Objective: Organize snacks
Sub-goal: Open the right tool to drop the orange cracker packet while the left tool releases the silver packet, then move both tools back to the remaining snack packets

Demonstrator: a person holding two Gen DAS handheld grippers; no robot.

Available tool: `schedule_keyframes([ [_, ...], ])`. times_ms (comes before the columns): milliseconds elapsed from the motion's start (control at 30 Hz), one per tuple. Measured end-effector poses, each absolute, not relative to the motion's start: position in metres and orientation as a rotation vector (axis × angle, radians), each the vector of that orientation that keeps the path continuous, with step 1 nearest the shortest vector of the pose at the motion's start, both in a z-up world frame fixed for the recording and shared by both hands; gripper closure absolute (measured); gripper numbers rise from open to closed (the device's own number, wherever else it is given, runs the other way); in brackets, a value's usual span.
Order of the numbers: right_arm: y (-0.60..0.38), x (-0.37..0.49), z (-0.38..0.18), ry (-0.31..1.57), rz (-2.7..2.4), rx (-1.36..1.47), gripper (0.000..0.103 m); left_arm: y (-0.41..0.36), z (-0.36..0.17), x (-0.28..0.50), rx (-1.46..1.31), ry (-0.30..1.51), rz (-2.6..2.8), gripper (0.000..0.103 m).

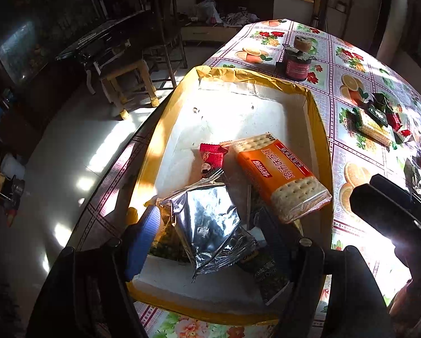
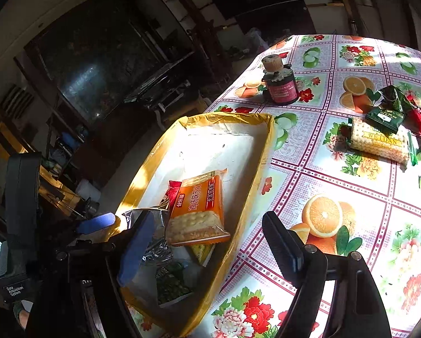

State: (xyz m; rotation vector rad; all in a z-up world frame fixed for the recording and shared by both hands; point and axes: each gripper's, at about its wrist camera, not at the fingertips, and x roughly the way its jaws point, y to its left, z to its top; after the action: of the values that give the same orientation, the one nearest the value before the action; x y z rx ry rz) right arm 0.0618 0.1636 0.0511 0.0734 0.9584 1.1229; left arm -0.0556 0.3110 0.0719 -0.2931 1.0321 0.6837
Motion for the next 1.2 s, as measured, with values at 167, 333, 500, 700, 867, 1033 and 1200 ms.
schedule_keyframes([
  [167,0.121,0.060,0.056,0.885,1.115,0.184,0.008,0.289,0.074,-0.048,-0.285,1.026,0.642,0.031],
  [333,0.064,0.059,0.070,0.764,1.067,0.319,0.000,0.257,0.078,-0.038,-0.247,1.019,0.588,0.031],
  [500,0.015,0.073,0.071,0.778,0.986,0.382,0.000,0.224,0.079,-0.027,-0.213,1.026,0.531,0.031],
  [700,-0.076,0.070,0.086,0.599,0.943,0.579,0.000,0.181,0.072,-0.011,-0.162,1.056,0.459,0.031],
  [867,-0.155,0.059,0.106,0.394,0.820,0.722,0.000,0.149,0.073,-0.001,-0.115,1.061,0.410,0.031],
  [1033,-0.204,0.048,0.126,0.248,0.750,0.664,0.000,0.124,0.069,0.012,-0.084,1.078,0.369,0.031],
  [1200,-0.233,0.047,0.131,0.280,0.718,0.738,0.000,0.110,0.063,0.024,-0.079,1.097,0.347,0.031],
])
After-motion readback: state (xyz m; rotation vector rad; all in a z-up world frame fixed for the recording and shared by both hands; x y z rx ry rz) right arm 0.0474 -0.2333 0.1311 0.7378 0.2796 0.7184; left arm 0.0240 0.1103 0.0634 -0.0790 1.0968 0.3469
